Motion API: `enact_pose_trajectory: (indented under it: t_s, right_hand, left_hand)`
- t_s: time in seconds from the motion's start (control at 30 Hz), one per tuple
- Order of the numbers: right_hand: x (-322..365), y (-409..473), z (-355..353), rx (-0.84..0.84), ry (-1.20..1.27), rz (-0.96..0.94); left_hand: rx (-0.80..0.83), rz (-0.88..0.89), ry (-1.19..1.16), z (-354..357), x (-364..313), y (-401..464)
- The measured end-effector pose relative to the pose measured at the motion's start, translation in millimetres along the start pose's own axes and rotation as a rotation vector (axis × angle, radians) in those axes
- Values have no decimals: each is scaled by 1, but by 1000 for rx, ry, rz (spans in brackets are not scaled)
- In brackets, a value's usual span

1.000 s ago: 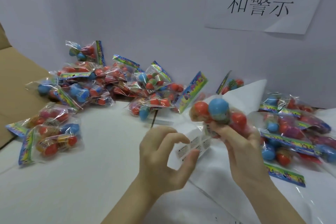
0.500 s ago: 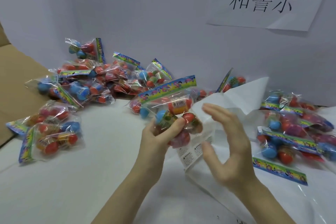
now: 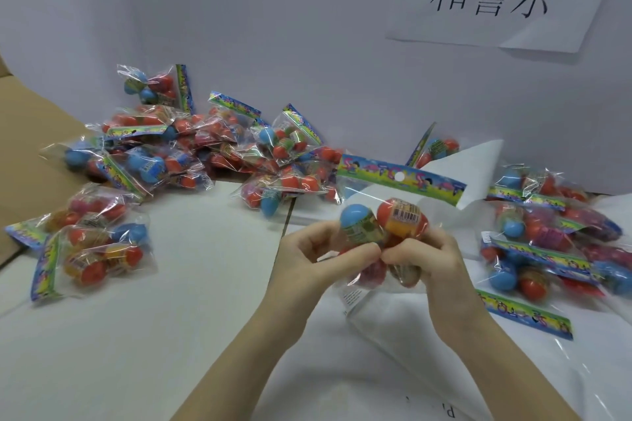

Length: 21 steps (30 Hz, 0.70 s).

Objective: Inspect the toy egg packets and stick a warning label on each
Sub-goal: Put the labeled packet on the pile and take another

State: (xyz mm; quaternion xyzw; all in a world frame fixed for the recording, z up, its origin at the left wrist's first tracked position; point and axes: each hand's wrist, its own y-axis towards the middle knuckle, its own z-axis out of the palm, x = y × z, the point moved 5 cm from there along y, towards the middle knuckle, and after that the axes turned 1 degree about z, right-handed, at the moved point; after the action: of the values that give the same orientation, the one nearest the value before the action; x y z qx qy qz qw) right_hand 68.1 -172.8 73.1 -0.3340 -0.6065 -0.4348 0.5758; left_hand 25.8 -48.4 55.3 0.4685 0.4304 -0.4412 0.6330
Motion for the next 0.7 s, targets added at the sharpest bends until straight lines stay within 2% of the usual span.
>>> enact_pose_trajectory:
  t_s: [0.17,0.43,0.7]
  right_hand:
    - [0,1,-6,-73,12,13]
    - [3,5,-12,-43,65,26]
    - [2,3,-9,2,61,95]
  left_hand:
    - [26,-80,0,6,1,1]
    - [-27,-103,5,0,-5,1]
    - [-155,-21,-26,-3,-10,-2]
